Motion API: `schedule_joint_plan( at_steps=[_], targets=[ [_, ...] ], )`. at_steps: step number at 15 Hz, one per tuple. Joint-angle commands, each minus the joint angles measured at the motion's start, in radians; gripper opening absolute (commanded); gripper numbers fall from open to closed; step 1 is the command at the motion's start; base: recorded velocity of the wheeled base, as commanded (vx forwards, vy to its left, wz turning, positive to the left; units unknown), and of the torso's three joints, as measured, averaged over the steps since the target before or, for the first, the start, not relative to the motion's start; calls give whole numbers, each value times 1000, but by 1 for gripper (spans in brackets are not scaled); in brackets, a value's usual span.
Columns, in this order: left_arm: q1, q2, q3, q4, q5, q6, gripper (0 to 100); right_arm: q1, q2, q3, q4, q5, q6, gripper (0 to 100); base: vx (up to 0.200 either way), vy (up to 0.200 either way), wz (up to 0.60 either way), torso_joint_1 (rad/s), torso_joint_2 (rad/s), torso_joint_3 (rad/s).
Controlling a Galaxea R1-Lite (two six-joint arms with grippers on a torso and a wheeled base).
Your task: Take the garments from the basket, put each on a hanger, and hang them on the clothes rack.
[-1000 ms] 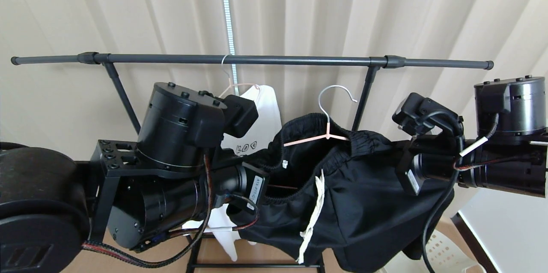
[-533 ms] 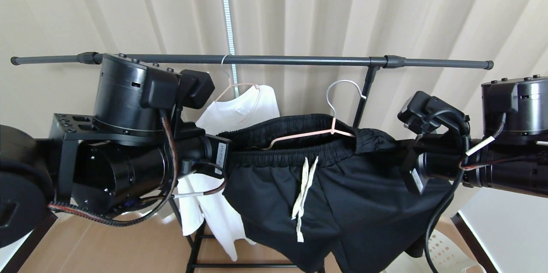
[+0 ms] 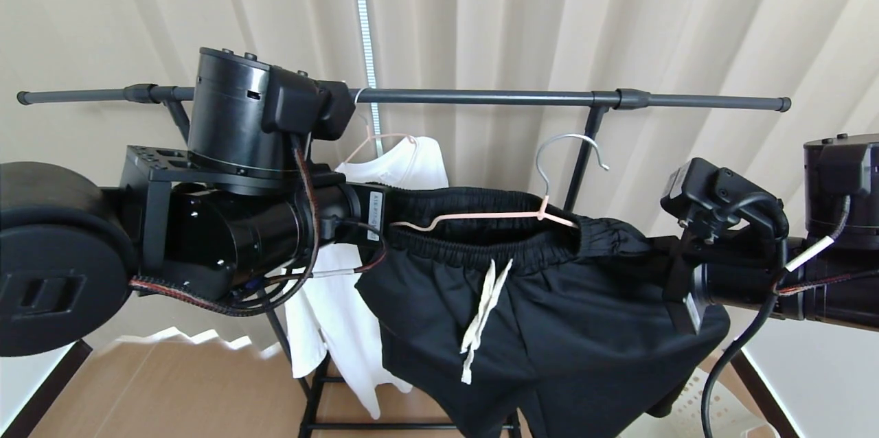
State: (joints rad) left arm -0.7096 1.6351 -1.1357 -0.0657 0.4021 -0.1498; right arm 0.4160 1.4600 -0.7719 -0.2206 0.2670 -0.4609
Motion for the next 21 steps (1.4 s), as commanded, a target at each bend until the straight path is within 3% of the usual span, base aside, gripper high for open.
schedule_joint_plan(
  at_steps=[1, 6, 11, 21],
  targets=[
    [-31, 14, -7, 0, 0, -4, 0, 7, -1, -6, -2, 0, 2, 0, 0, 0, 0, 0, 0, 0],
    [-110, -47, 36, 9, 0, 7, 0, 17, 54, -53, -2, -58, 82, 0, 0, 0, 0, 0, 0, 0],
    [-128, -58, 42, 9, -2, 7, 0, 18, 117, -56, -68, -137, 88, 0, 0, 0, 0, 0, 0, 0],
    [-117, -21, 65, 6, -11, 4, 0, 17, 118, -61, -89, -144, 108, 0, 0, 0, 0, 0, 0, 0]
  ],
)
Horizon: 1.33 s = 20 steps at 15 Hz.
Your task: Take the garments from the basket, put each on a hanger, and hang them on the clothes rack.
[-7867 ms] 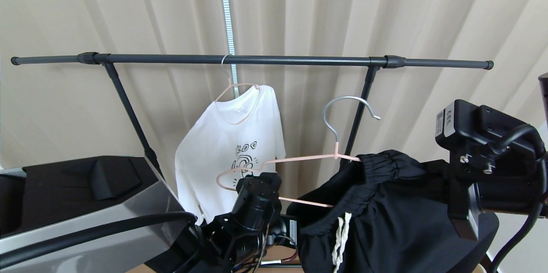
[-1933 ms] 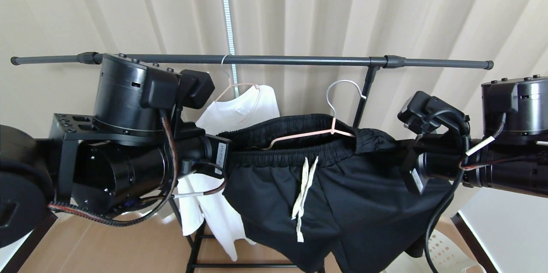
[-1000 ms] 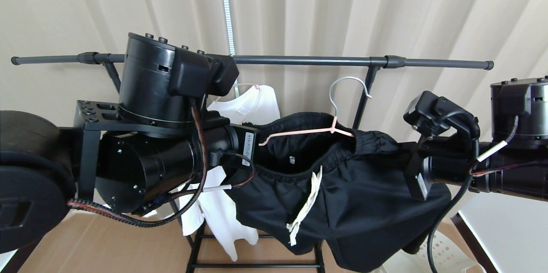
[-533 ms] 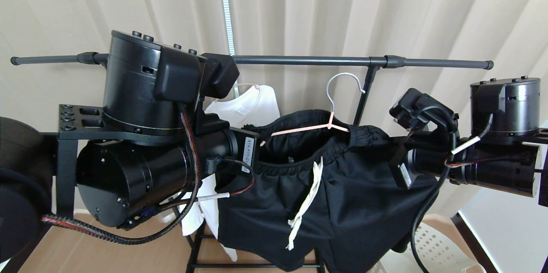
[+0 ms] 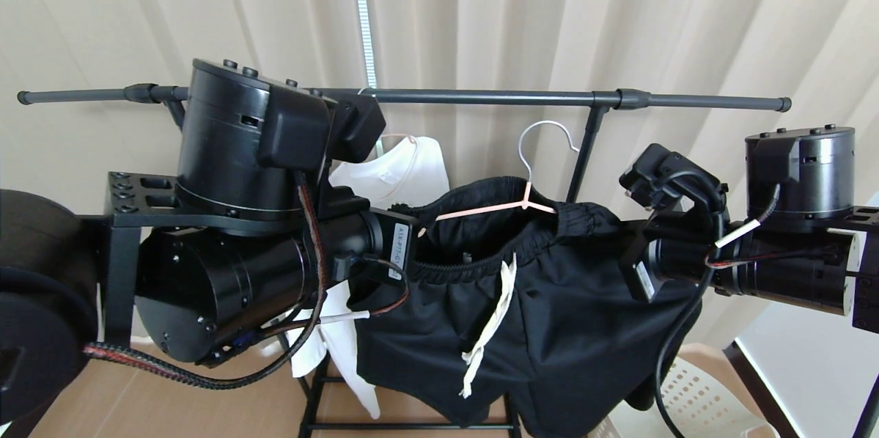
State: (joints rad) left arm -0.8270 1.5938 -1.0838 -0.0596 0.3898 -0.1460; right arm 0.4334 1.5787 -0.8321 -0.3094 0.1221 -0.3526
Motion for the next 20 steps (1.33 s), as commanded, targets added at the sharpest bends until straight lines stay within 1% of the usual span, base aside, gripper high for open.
schedule_joint_plan(
  at_steps=[1, 3, 4, 7, 9, 11, 14, 16, 17, 18, 19, 20],
  targets=[
    [-1, 25, 18, -2, 1, 0, 0, -1, 0, 1, -11, 1, 0, 0, 0, 0, 0, 0, 0, 0],
    [-29, 52, 42, -8, -3, -6, 0, -1, 4, 5, -56, -35, 15, 0, 0, 0, 0, 0, 0, 0],
    [-37, 64, 42, -8, -3, -21, 0, -1, 10, 2, -57, -35, 26, 0, 0, 0, 0, 0, 0, 0],
    [-63, 78, 42, -6, -3, -26, 0, 2, 12, -1, -59, -35, 47, 0, 0, 0, 0, 0, 0, 0],
    [-75, 109, 36, -13, -2, -37, 0, 30, 4, 1, -60, -32, 70, 0, 0, 0, 0, 0, 0, 0],
    [-80, 129, 32, -32, -2, -49, 0, 34, 1, 11, -89, -30, 75, 0, 0, 0, 0, 0, 0, 0],
    [-73, 158, 24, -105, 6, -52, 0, 34, 1, 74, -217, -19, 75, 0, 0, 0, 0, 0, 0, 0],
    [-69, 158, 16, -118, 8, -52, 0, 34, 0, 84, -238, 14, 75, 0, 0, 0, 0, 0, 0, 0],
    [-55, 156, 9, -118, 9, -53, 0, 34, -14, 96, -252, 51, 75, 0, 0, 0, 0, 0, 0, 0],
    [-50, 156, 5, -120, 11, -53, 0, 34, -19, 105, -264, 70, 75, 0, 0, 0, 0, 0, 0, 0],
    [-50, 156, 5, -120, 11, -53, 0, 34, -19, 105, -264, 70, 75, 0, 0, 0, 0, 0, 0, 0],
    [-37, 156, 2, -132, 11, -53, 0, 34, -17, 117, -303, 79, 75, 0, 0, 0, 0, 0, 0, 0]
  ],
)
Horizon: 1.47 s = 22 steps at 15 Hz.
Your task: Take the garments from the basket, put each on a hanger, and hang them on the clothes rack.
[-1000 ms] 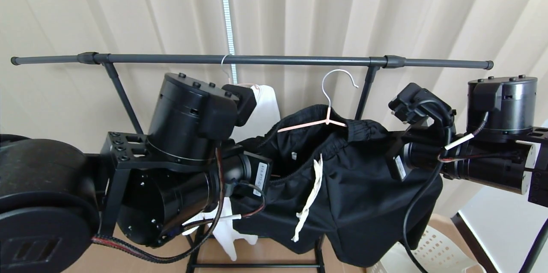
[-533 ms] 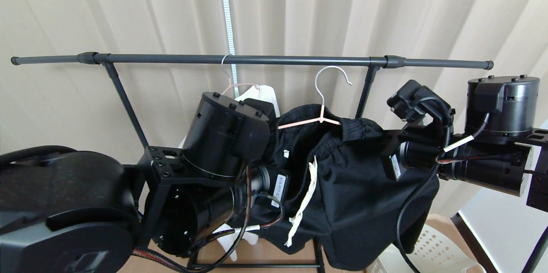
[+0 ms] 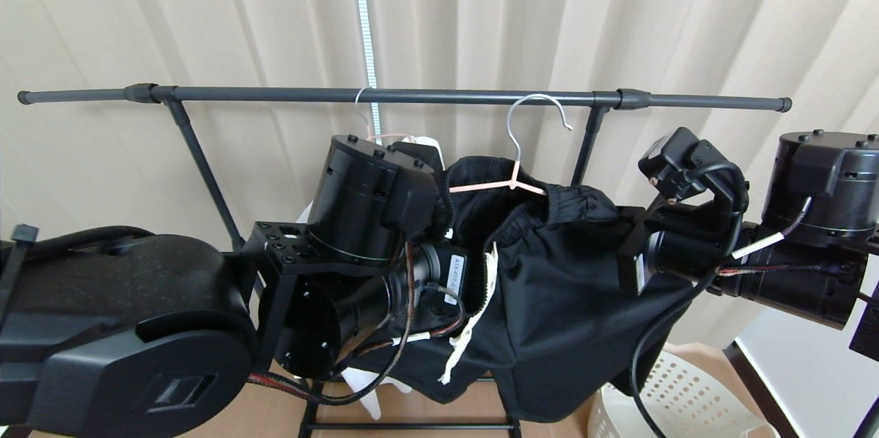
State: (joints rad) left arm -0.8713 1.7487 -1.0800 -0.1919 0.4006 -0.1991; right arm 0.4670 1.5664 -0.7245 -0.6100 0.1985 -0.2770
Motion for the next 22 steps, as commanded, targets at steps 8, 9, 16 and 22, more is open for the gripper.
schedule_joint_plan(
  at_steps=[8, 9, 16, 22],
  targets=[
    [11, 9, -3, -40, 3, 1, 100, -1, -16, 19, -17, 32, -1, 0, 0, 0, 0, 0, 0, 0],
    [11, 9, -1, -44, 6, 1, 100, 1, -17, 22, -17, 32, -1, 0, 0, 0, 0, 0, 0, 0],
    [-12, -83, 65, -55, 7, 14, 100, -7, -11, 23, -17, 32, -1, 0, 0, 0, 0, 0, 0, 0],
    [-5, -210, 141, -57, 4, 64, 100, -8, -6, 25, -17, 48, -1, 0, 0, 0, 0, 0, 0, 0]
  ],
)
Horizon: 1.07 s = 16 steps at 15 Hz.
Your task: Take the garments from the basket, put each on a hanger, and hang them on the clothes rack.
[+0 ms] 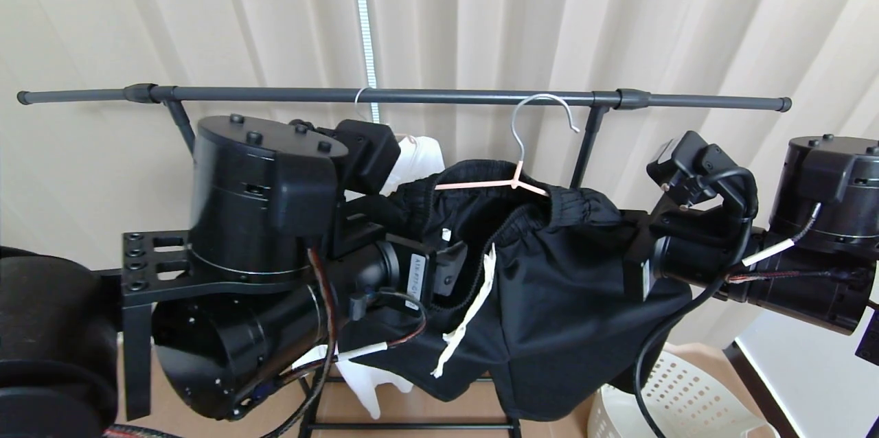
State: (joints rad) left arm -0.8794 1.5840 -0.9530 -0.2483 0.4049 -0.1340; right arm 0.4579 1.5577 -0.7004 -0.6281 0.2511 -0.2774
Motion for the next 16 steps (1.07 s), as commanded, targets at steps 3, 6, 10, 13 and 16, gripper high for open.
schedule_joint_plan(
  at_steps=[3, 6, 10, 13, 16],
  targets=[
    [86, -199, 62, 0, -35, 117, 100, -21, 1, 6, 1, 59, -2, 0, 0, 0, 0, 0, 0, 0],
    [244, -289, 60, 7, -305, 307, 100, -33, -4, 30, -21, 112, -8, 0, 0, 0, 0, 0, 0, 0],
    [367, -205, 51, 35, -635, 522, 100, -34, -2, 48, -55, 142, -8, 0, 0, 0, 0, 0, 0, 0],
    [458, -124, -52, 196, -917, 723, 100, -36, -5, 56, -56, 143, -26, 0, 0, 0, 0, 0, 0, 0],
    [482, -53, -239, 425, -934, 875, 100, -36, -8, 61, -56, 145, -28, 0, 0, 0, 0, 0, 0, 0]
  ],
)
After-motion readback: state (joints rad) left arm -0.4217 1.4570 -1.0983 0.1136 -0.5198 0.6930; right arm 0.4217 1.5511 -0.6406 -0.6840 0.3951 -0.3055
